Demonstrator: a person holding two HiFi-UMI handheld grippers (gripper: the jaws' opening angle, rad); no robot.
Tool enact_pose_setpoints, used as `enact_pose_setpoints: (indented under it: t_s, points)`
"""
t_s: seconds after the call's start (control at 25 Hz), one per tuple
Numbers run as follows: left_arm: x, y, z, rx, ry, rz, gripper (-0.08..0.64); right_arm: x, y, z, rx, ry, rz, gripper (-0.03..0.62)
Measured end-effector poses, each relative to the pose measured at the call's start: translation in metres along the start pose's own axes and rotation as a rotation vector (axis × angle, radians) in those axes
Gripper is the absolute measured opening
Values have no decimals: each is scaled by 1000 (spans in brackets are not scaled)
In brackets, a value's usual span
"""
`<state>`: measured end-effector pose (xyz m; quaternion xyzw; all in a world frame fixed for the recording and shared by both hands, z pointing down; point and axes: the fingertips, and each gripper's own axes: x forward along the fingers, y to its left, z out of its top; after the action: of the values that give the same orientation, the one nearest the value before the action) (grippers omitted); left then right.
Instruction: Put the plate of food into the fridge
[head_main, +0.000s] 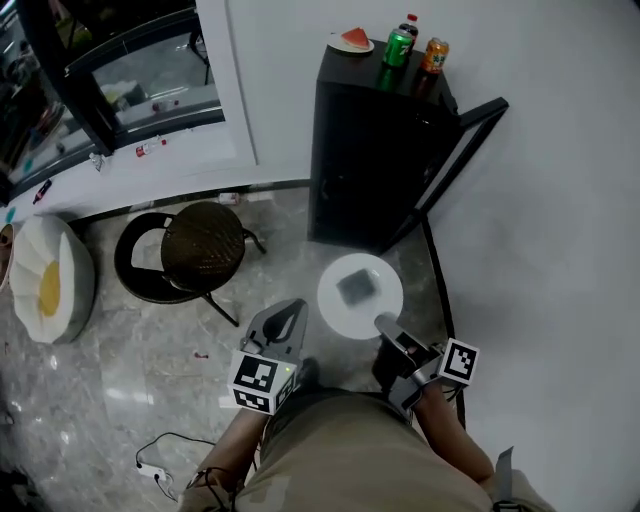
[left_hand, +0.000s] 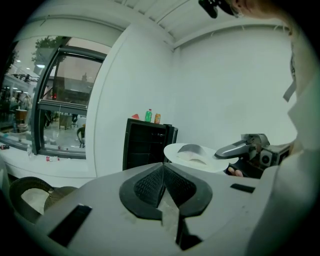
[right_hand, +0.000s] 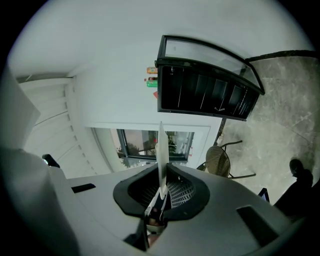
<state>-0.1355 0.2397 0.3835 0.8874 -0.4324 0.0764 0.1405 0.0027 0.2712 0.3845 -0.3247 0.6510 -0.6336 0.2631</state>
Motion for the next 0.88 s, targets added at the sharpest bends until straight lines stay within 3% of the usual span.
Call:
enact_pose_setpoints:
  t_s: [0.4,0.6,0.88]
  points:
    - [-10,47,13,-10,-24,22,14,45,3,-6,-22,21,-4,31]
    - [-11,46,10,-18,-2,33,14,49,0,-7,-6,45,-22,31]
    - [10,39,10,-14,25,53,14,56,-4,24,7,61,-5,31]
